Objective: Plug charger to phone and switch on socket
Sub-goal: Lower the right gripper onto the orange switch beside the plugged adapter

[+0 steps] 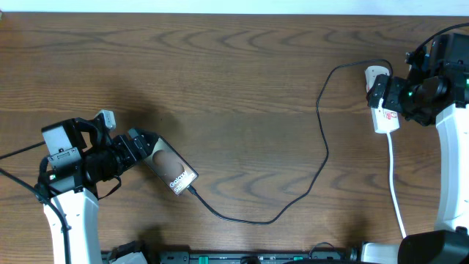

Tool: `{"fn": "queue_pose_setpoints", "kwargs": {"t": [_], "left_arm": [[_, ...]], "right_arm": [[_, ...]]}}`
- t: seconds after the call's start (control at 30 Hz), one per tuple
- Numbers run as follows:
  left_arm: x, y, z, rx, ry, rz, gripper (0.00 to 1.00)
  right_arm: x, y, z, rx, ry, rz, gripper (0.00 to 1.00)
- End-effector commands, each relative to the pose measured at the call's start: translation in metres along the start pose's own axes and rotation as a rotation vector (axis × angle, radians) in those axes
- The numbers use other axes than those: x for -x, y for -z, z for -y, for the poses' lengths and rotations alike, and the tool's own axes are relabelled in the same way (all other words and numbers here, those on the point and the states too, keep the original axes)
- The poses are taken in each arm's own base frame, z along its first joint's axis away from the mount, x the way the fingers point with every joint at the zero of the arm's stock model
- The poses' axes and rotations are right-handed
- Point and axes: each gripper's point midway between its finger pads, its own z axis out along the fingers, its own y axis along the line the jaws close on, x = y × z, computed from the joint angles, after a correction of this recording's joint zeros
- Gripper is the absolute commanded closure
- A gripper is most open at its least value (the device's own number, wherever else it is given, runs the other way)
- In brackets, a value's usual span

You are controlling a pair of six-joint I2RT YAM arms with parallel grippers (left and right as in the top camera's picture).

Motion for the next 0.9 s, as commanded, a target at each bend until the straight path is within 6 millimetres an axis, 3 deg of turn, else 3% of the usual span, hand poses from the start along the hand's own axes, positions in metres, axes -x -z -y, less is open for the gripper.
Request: {"fn": "queue_pose_setpoints", "kwargs": {"t": [0.0, 0.13, 0.3, 0.63, 0.87], "left_arm": [[0.006, 0.005, 0.009, -0.022, -0.020, 0.019, 0.14], [0.006, 0.005, 0.009, -0.022, -0.021, 0.019, 0.14], [0.008, 0.005, 0.009, -0.023, -0.025, 0.023, 0.13], [0.010, 0.005, 0.010, -0.026, -0.032, 0.033, 0.13], [0.010, 0.005, 0.010, -0.026, -0.033, 0.034, 0.13]], "right_arm": [[0.003, 0.003, 0.001, -0.001, 0.000, 0.013, 0.01], [0.012, 0.003, -0.002, 0.013, -0.009, 0.049, 0.01], [0.030, -0.003, -0.001, 0.026, 0.123, 0.106, 0.01], [0.029, -0.082, 0.028, 0.233, 0.103, -0.041, 0.01], [0.038, -0.115, 0.051, 0.248, 0.142, -0.025, 0.01]]}}
